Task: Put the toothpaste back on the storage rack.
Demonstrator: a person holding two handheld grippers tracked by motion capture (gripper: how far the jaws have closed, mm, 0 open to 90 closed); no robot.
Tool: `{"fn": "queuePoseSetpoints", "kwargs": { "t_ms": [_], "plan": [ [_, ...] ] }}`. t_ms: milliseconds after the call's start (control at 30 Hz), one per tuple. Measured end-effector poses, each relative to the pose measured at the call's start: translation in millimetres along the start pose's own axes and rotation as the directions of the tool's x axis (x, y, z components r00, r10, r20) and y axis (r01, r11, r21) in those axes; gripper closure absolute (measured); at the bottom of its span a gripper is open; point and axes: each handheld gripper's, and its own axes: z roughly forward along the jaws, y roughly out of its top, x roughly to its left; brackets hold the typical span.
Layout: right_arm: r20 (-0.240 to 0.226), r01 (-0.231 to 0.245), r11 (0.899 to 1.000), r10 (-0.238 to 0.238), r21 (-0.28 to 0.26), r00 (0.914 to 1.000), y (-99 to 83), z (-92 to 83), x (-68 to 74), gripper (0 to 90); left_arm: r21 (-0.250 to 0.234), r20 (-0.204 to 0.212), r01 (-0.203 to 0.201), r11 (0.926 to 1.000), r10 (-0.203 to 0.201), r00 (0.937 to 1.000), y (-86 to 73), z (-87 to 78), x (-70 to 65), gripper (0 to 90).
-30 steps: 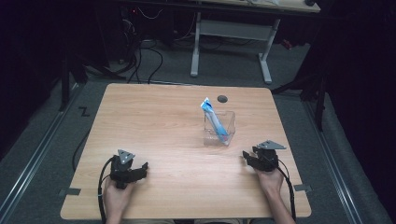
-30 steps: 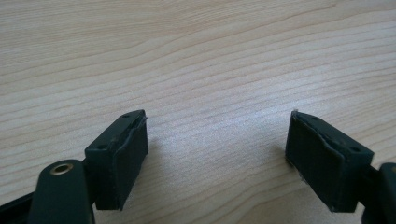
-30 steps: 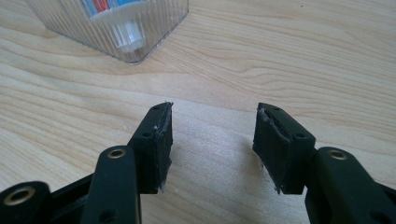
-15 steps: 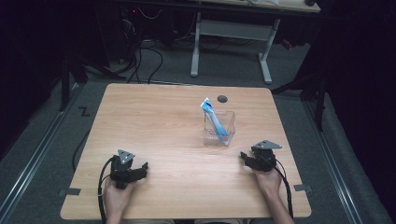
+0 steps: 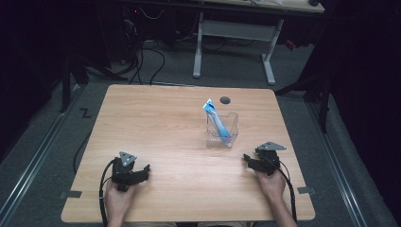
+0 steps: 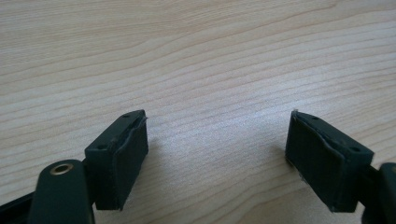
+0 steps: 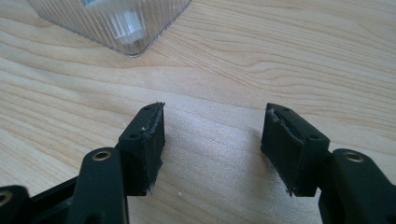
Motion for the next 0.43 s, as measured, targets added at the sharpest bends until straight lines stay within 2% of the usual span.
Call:
{"fn": "queuePoseSetpoints", "kwargs": {
  "t_ms": [433],
  "plan": [
    [-0.002, -0.002, 1.0, 0.002, 0.001, 1.0, 0.0, 0.0, 0.3, 38.9, 0.0, 0.0, -0.001, 1.0, 0.001, 1.0, -0.1, 0.0, -0.1, 21.4]
  ]
}}
